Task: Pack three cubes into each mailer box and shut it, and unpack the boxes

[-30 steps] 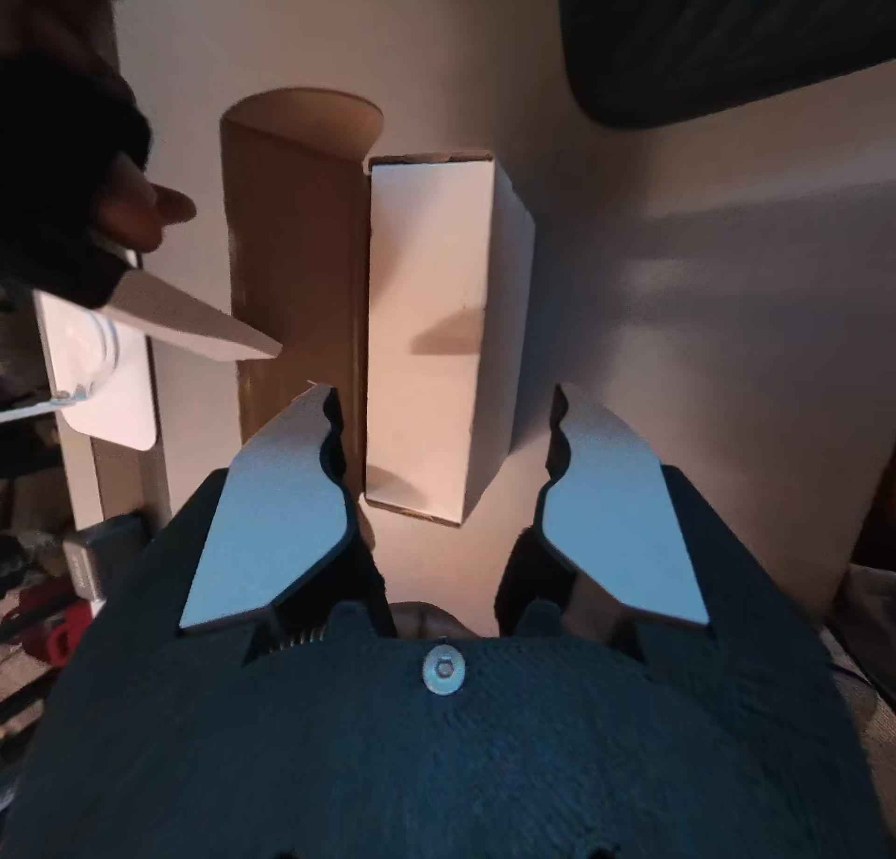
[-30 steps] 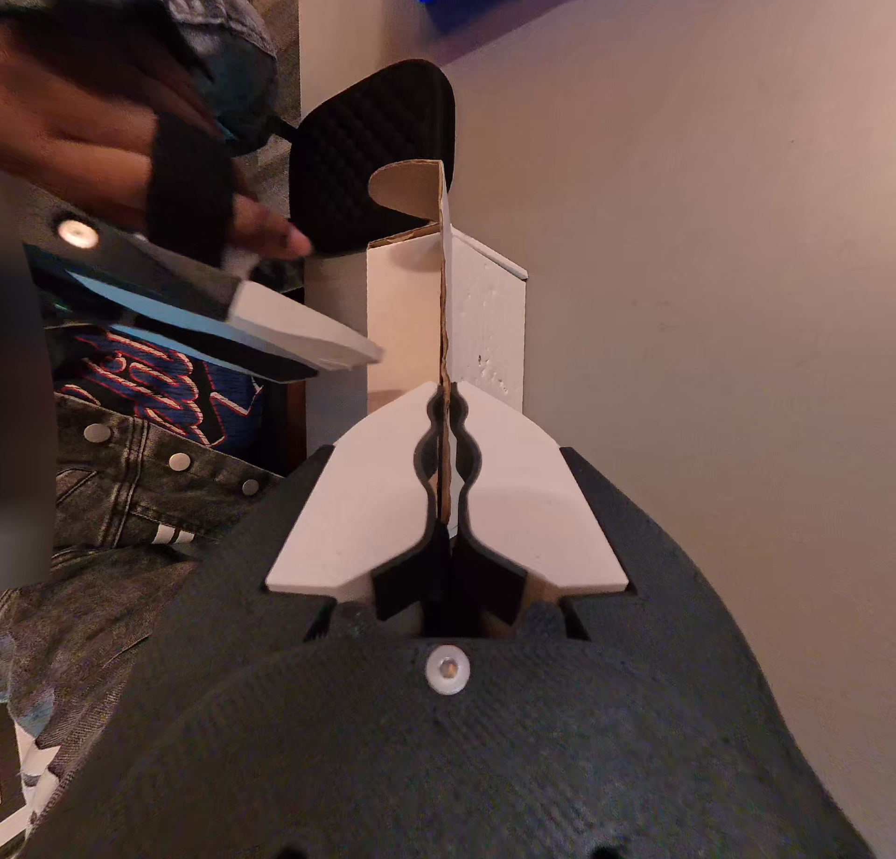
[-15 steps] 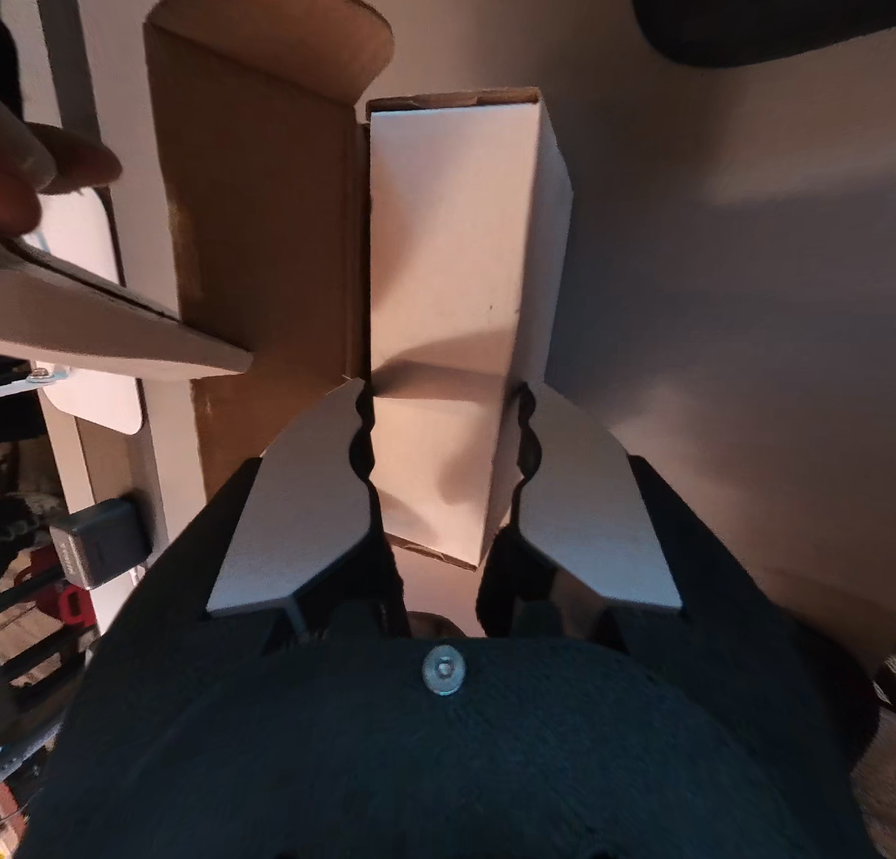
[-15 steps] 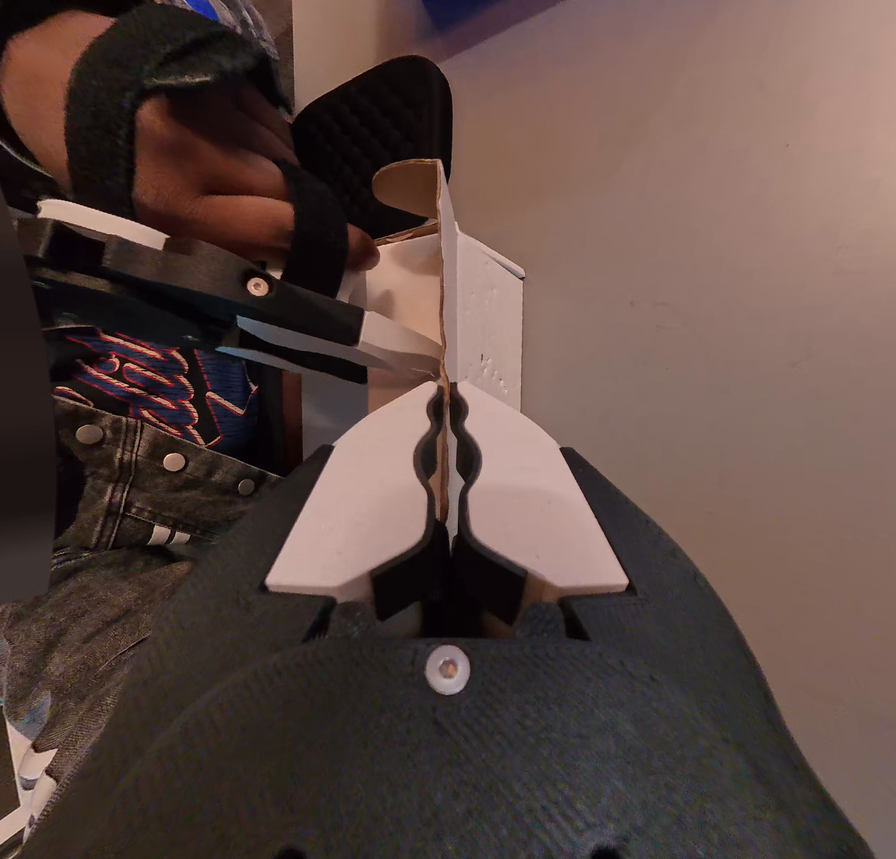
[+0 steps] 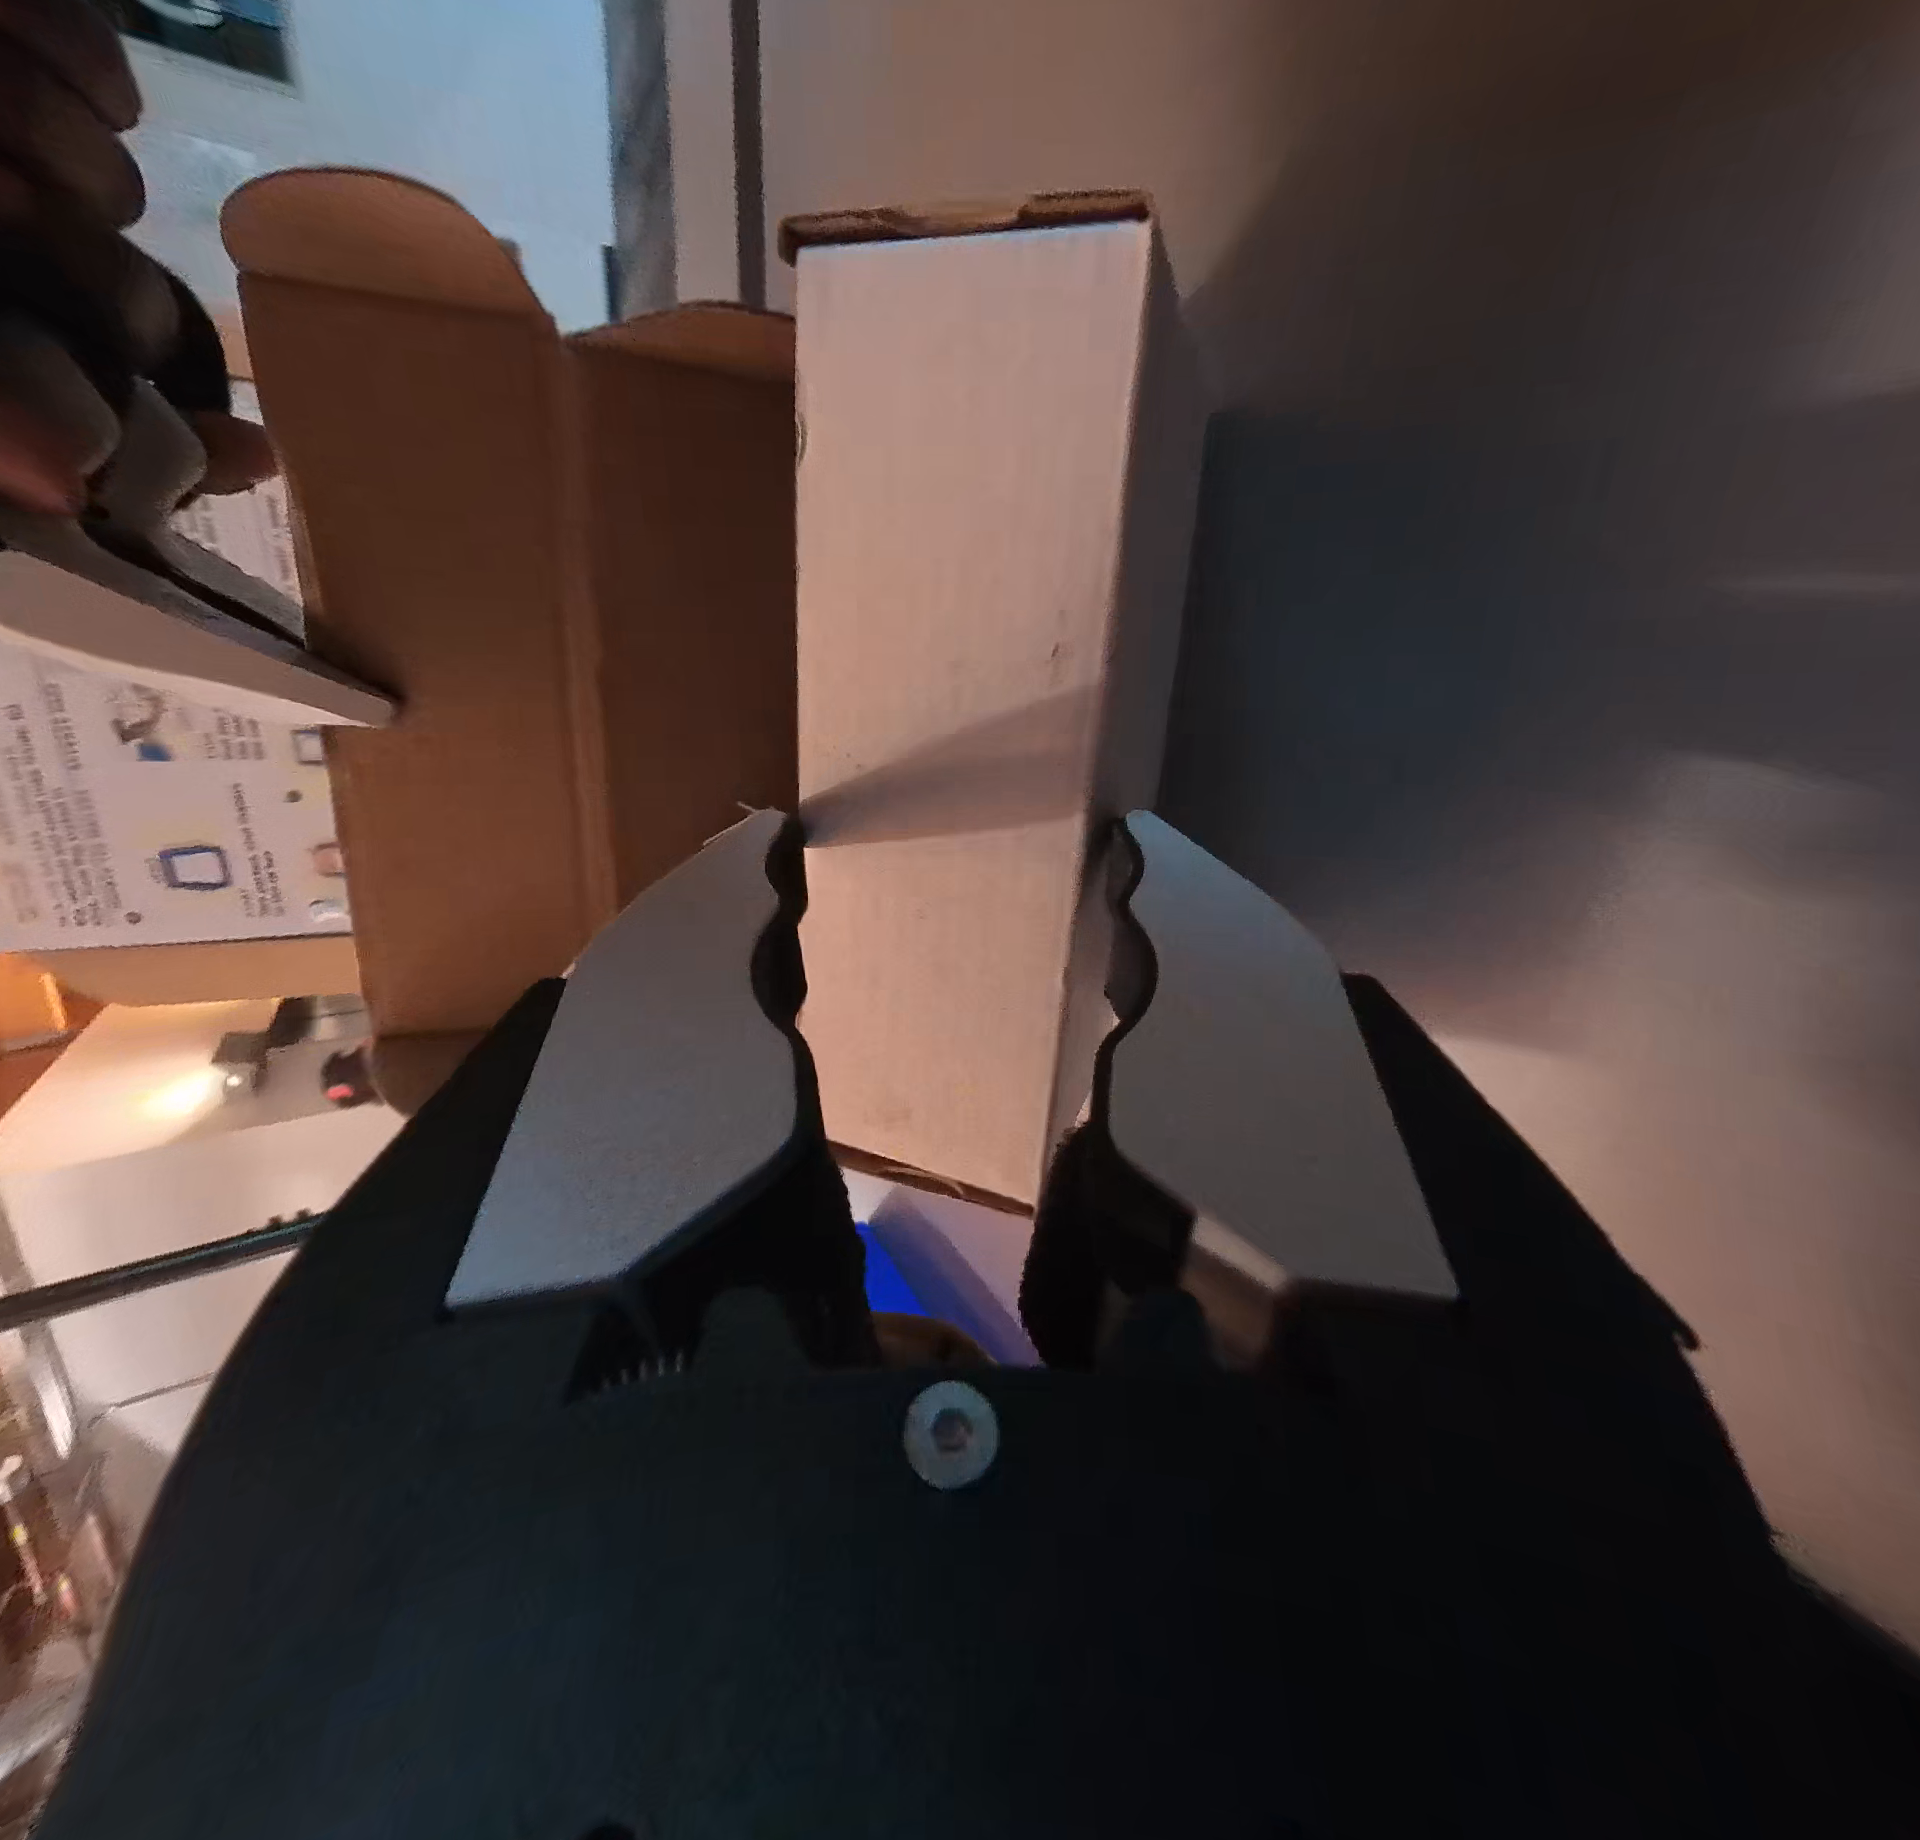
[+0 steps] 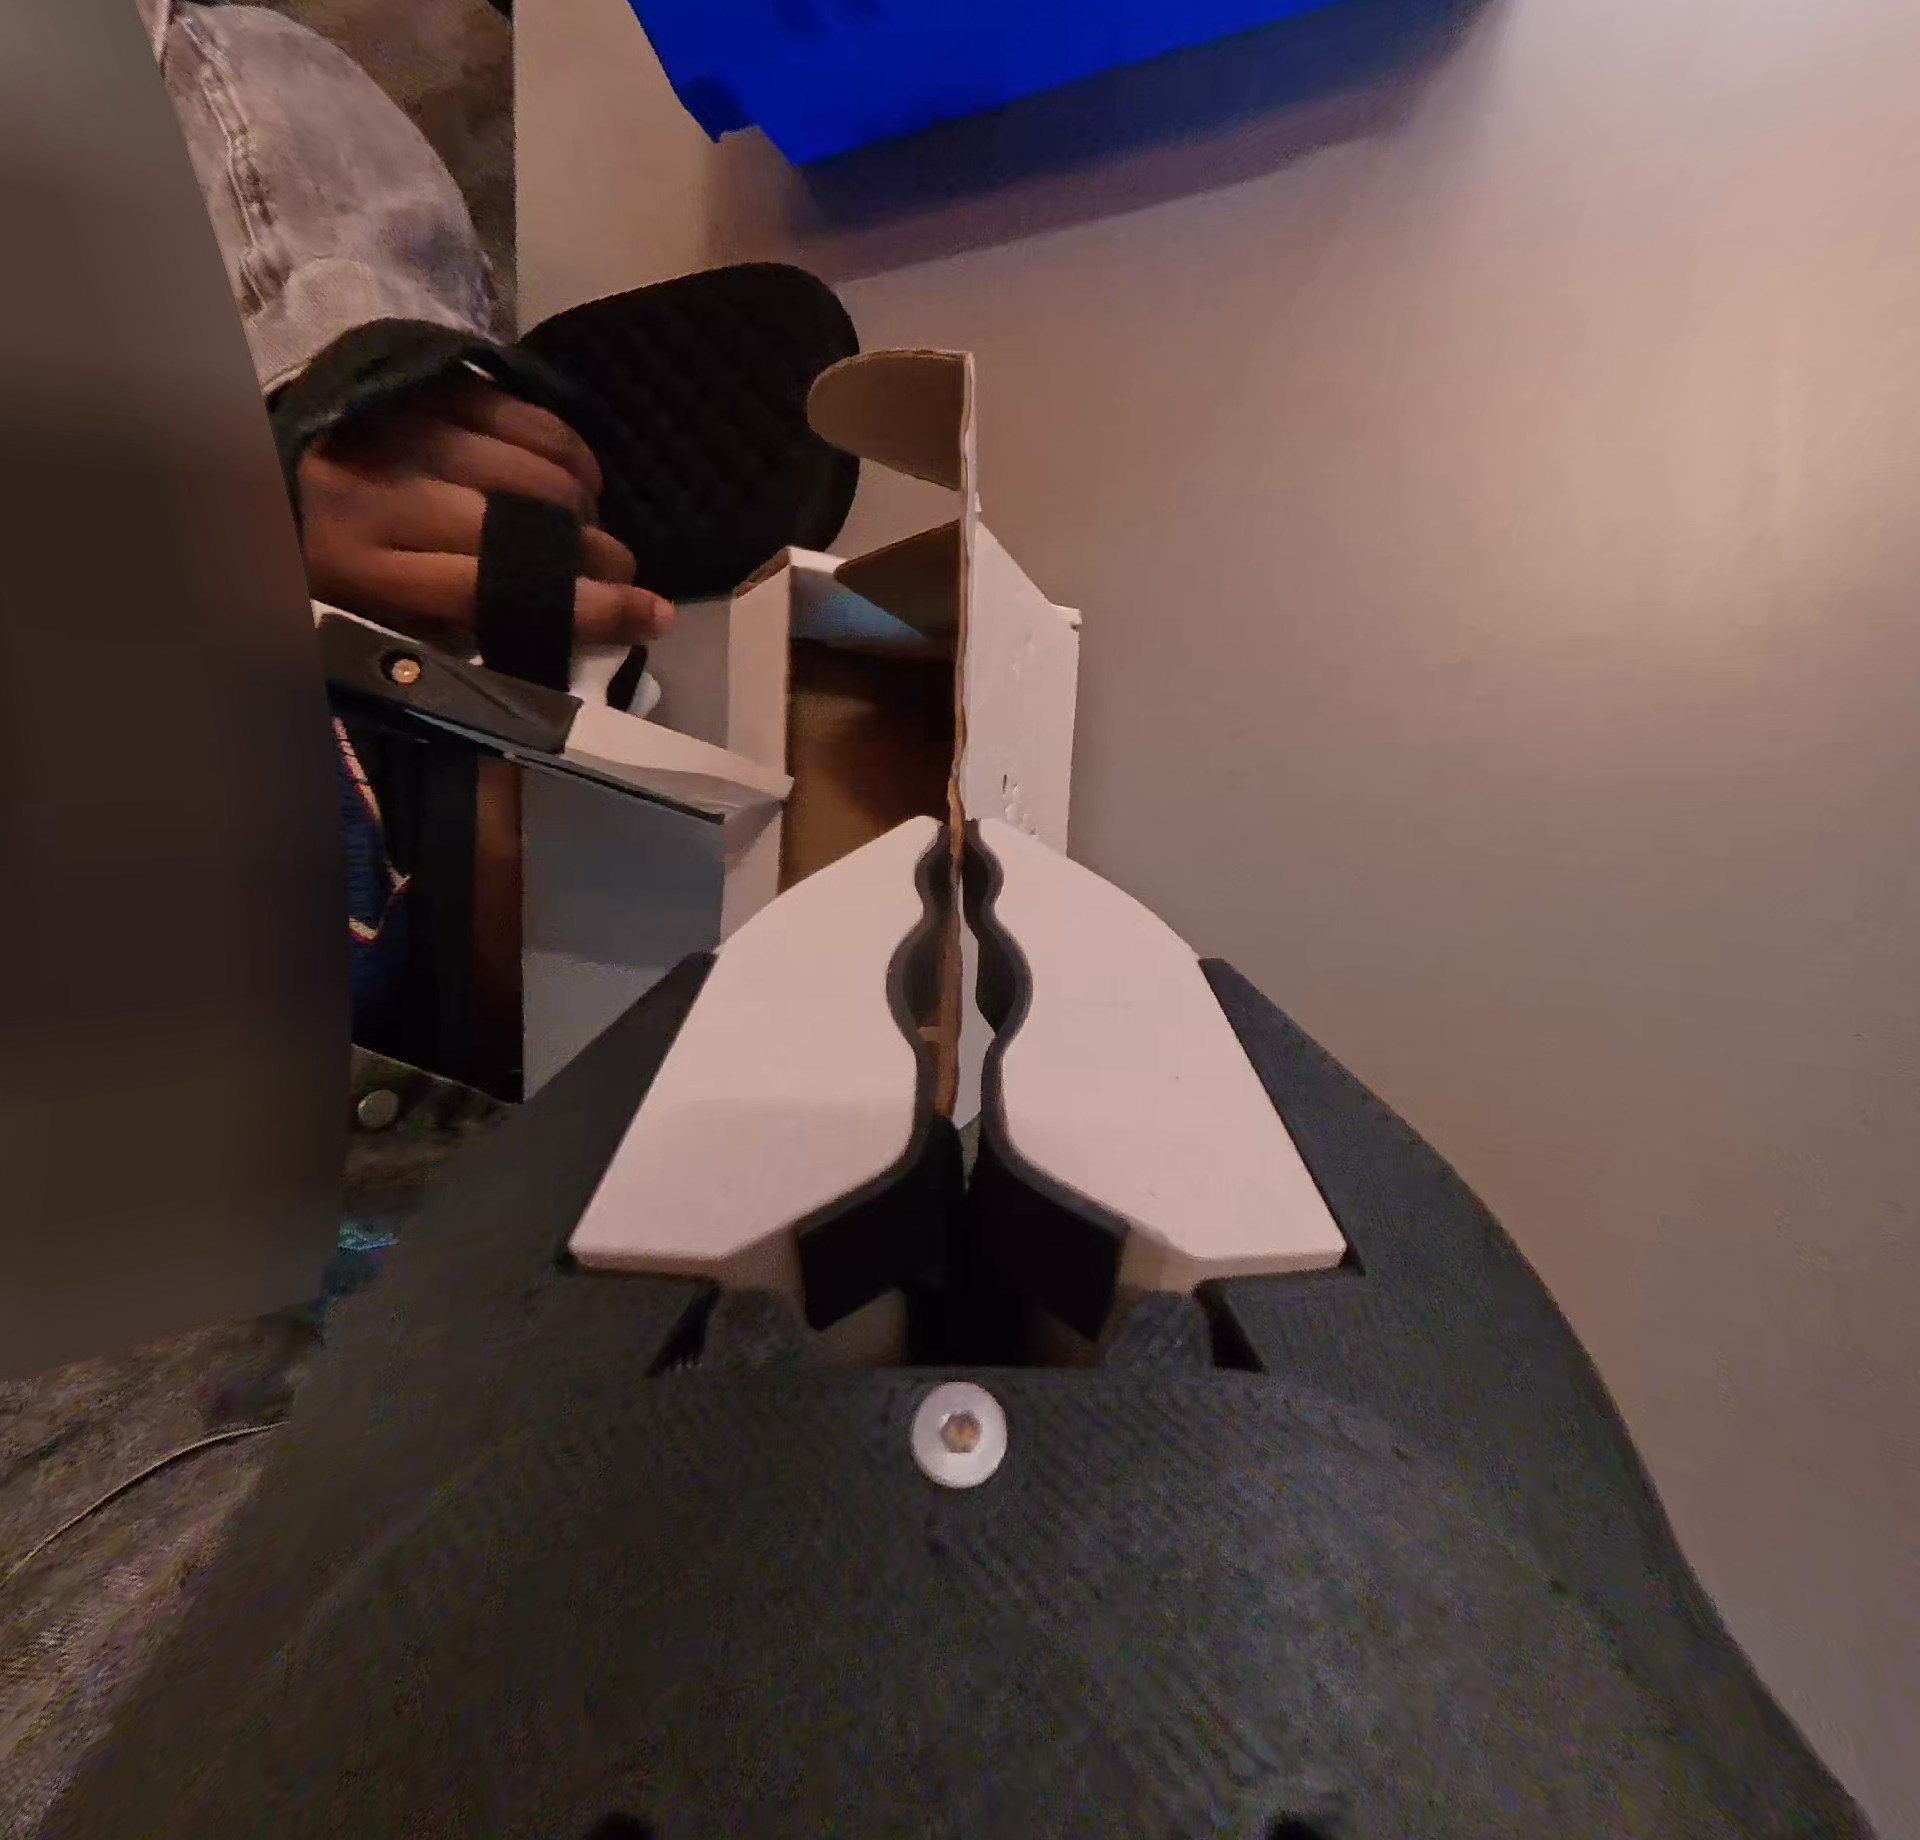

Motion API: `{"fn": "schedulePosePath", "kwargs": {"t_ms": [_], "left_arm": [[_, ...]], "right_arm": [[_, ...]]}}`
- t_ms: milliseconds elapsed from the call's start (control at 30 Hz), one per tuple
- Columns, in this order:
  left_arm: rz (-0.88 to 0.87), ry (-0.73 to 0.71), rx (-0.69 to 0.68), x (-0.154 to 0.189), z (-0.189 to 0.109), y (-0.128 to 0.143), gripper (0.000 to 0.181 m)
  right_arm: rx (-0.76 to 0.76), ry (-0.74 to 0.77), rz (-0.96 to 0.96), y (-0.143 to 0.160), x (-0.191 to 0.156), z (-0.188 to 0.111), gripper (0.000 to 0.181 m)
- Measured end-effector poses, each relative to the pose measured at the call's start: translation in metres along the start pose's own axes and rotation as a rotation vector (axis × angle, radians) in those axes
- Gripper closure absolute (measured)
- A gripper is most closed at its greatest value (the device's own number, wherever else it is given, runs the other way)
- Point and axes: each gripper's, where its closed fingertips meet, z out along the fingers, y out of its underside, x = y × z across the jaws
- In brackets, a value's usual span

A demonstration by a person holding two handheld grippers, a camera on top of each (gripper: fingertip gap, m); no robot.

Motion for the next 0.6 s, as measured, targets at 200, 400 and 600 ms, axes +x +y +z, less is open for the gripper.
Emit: {"fn": "schedulePosePath", "kwargs": {"t_ms": [200, 400, 600], "left_arm": [[-0.052, 0.053, 0.033, 0.025, -0.018, -0.009, 0.130], [-0.107, 0.112, 0.009, 0.041, -0.012, 0.001, 0.161], [-0.103, 0.131, -0.008, 0.050, 0.001, 0.006, 0.167]], "right_arm": [[-0.014, 0.070, -0.061, -0.011, -0.006, -0.006, 0.180], [-0.037, 0.185, -0.094, -0.017, 0.002, -0.014, 0.180], [-0.126, 0.484, -0.197, -0.008, 0.049, -0.014, 0.180]]}}
